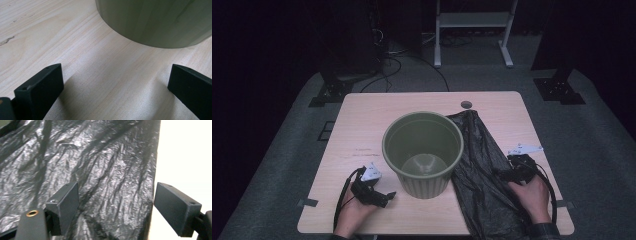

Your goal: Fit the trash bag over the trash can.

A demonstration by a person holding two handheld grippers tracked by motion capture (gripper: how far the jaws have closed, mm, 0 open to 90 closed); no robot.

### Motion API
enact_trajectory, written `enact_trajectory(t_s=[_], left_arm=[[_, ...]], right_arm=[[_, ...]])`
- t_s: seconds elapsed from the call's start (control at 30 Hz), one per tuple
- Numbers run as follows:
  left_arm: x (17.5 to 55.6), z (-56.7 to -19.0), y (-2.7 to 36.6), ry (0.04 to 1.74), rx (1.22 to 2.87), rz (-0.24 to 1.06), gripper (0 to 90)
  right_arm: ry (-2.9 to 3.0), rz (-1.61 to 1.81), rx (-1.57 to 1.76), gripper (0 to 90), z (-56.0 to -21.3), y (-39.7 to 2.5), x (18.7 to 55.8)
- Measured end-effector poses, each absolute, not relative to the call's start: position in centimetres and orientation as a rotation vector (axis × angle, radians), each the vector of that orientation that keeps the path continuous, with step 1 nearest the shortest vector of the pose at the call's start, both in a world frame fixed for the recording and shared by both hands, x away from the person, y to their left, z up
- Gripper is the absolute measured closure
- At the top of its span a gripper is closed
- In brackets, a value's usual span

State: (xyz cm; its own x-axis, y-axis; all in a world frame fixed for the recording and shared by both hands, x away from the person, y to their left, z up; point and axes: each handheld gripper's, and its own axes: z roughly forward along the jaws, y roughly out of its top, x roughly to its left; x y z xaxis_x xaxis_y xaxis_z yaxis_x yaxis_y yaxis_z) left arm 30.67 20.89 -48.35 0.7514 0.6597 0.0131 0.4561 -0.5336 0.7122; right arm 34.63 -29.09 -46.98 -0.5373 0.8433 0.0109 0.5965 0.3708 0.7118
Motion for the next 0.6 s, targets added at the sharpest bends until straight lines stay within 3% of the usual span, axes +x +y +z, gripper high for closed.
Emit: enact_trajectory(t_s=[0.6], left_arm=[[30.7,-48.3,20.9,0.831,2.230,0.365,0.0]], right_arm=[[2.389,1.126,1.248,19.0,-47.8,-27.4,35.2]])
